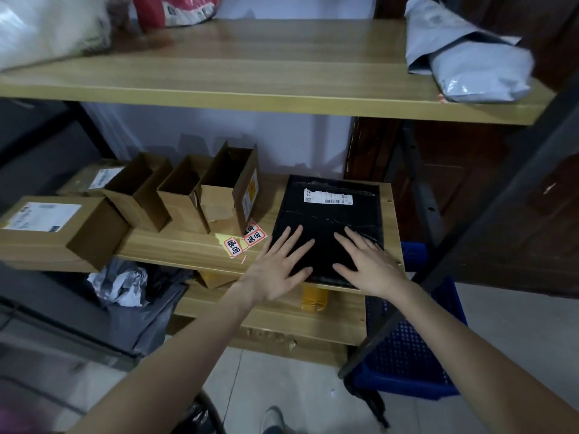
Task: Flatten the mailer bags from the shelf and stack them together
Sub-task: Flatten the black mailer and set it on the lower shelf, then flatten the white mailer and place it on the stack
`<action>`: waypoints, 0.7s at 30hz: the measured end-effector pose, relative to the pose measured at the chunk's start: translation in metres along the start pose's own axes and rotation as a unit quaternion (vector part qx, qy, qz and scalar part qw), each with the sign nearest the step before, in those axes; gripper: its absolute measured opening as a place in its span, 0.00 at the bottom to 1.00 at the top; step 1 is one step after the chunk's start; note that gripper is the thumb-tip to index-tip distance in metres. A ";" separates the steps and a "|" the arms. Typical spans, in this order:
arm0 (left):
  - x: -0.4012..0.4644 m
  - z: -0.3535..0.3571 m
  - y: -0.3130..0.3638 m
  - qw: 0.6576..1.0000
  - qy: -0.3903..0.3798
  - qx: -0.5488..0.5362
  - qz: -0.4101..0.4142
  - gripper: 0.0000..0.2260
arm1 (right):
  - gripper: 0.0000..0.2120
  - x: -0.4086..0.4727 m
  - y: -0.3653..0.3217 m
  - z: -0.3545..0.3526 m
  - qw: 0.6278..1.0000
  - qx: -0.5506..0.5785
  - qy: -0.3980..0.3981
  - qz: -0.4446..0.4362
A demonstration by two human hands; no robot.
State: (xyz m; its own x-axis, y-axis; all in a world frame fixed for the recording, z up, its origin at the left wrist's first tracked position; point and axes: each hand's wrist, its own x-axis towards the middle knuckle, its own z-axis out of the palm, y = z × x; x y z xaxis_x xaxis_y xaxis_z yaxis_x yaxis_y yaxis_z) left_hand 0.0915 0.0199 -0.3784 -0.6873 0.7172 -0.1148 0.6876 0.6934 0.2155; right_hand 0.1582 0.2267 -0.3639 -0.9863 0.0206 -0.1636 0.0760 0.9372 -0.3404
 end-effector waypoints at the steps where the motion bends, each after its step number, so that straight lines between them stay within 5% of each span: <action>1: -0.004 -0.010 0.002 1.000 0.009 0.005 0.002 0.27 | 0.32 -0.004 -0.004 -0.009 1.000 0.002 0.009 -0.007; 16: -0.095 -0.167 0.037 0.962 0.220 0.086 0.137 0.29 | 0.26 -0.113 -0.104 -0.163 0.966 -0.065 0.172 -0.184; 21: -0.126 -0.222 0.039 0.951 0.267 0.090 0.126 0.28 | 0.23 -0.129 -0.134 -0.202 0.939 -0.032 0.249 -0.235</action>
State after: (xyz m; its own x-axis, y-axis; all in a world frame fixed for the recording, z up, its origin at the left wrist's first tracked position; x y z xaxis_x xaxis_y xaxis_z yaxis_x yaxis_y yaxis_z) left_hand 0.1527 -0.0588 -0.1402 -0.4825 0.7586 0.4379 0.8425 0.5386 -0.0048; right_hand 0.2454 0.1691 -0.1098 -0.8558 -0.2553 0.4500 -0.3782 0.9022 -0.2074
